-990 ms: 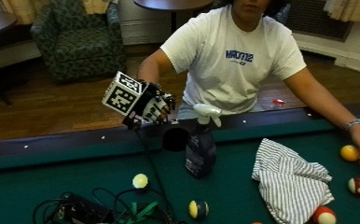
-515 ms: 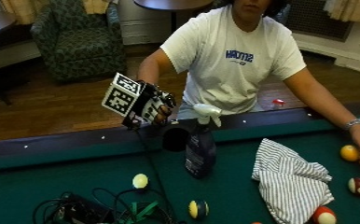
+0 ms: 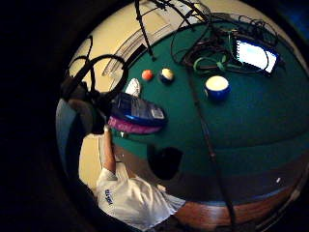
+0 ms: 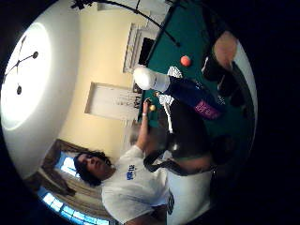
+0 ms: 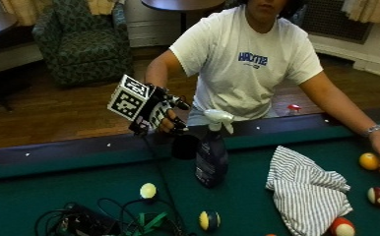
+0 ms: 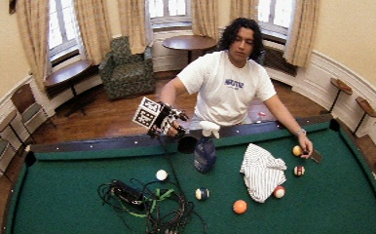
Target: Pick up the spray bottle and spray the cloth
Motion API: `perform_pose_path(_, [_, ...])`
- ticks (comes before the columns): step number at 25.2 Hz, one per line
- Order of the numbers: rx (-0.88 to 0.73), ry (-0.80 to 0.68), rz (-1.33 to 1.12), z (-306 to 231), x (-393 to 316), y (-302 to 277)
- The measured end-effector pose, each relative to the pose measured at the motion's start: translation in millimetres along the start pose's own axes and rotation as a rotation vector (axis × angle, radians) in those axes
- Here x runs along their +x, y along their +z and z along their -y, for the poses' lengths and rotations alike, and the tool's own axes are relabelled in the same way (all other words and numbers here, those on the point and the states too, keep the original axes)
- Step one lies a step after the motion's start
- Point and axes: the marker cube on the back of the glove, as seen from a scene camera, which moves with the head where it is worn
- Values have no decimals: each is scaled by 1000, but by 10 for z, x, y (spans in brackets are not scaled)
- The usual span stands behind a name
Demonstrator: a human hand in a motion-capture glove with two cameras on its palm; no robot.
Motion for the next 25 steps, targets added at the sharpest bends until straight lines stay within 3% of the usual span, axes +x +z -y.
perform_pose_path(13, [-23, -17, -117, -63, 38, 141])
perform_pose_path(25, [25, 8, -25, 93, 23, 267])
